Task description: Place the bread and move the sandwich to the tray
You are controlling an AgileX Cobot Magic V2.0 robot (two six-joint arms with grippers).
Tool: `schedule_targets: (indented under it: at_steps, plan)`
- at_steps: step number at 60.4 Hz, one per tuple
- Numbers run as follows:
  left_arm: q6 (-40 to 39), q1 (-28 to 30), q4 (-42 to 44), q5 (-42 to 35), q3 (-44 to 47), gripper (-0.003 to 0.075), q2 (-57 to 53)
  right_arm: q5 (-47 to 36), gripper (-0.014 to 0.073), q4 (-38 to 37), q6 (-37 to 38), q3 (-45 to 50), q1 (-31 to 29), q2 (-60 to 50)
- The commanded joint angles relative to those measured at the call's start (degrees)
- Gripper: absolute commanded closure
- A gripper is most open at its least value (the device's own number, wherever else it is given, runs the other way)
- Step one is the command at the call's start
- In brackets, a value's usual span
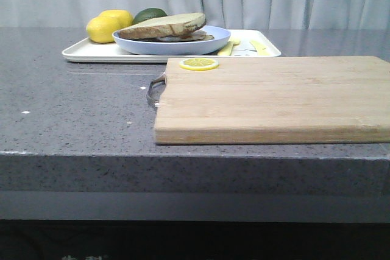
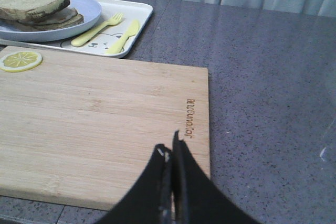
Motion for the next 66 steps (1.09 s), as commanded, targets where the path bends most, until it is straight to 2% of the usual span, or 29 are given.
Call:
schedule_targets:
  at_steps: [1,6,23,33,37,66]
  plan:
    - [-5.65,0.09,2.36,-11.27,2.69,0.0739,-1.56,-4.42,0.0673,0.37,-0.41,-1.44,0.19,0.45]
    - [-10.79,0.09,7.84,-16.77,8.87,0.0739,-5.44,-4.42,0.0673,0.37,-0.41,-1.44,0.19,0.45]
    - [-10.81,0.09,8.6,-18.4,23.04,0.0739,-14.7,-4.42,0.0673,0.37,-0.41,-1.44,0.19,0.45]
    - [-10.81,0.09,8.49,-24.91,30.3,0.0739,-14.46,-4.34,0.0673,0.37,-0.41,-1.44,0.19,0.45]
    - [-10.81,0.09,8.49,-20.9,29.77,0.0739,-14.46,-4.28,0.0673,0.37,-0.41,-1.44,0.19,0.45]
    - [-10.81,0.09,8.49,-20.43,30.0,0.0739,-14.46,-4.28,0.0673,0.37,-0.41,-1.44,0.19,0.45]
